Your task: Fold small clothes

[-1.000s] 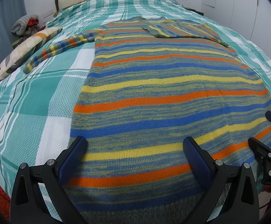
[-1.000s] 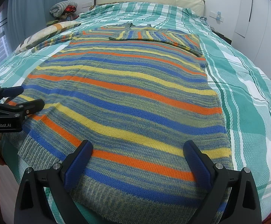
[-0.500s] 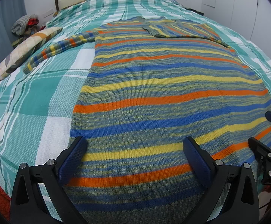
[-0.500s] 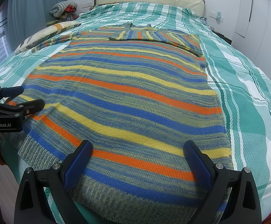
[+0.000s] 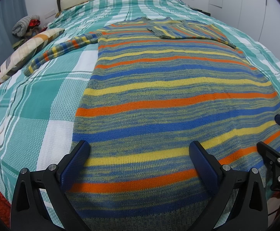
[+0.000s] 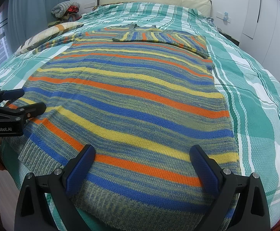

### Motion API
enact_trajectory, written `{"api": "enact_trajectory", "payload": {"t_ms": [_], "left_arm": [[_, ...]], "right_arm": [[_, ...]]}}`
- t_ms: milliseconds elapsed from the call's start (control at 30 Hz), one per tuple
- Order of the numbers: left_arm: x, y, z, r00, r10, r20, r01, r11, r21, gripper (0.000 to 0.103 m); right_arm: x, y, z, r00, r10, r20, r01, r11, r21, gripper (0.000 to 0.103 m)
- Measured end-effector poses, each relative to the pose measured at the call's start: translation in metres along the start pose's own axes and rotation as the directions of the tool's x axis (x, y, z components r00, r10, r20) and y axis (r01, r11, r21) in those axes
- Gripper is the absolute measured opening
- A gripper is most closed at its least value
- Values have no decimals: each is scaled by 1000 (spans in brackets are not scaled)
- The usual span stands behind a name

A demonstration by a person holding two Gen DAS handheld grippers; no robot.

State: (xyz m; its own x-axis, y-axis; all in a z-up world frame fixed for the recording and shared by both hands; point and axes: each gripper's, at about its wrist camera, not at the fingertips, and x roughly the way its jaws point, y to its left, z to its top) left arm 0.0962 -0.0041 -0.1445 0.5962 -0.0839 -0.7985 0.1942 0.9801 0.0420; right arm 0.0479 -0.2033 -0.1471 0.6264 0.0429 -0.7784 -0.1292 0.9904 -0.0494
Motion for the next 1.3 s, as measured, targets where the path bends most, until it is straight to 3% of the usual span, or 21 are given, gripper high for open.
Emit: {"api": "enact_trajectory", "payload": {"t_ms": [1300], "left_arm": [[1,1,0,1000,2,-15,-2,1000,4,103]], "right_arm": [[5,-2,6,1000,-9,-18,9,1000,8,103]]}}
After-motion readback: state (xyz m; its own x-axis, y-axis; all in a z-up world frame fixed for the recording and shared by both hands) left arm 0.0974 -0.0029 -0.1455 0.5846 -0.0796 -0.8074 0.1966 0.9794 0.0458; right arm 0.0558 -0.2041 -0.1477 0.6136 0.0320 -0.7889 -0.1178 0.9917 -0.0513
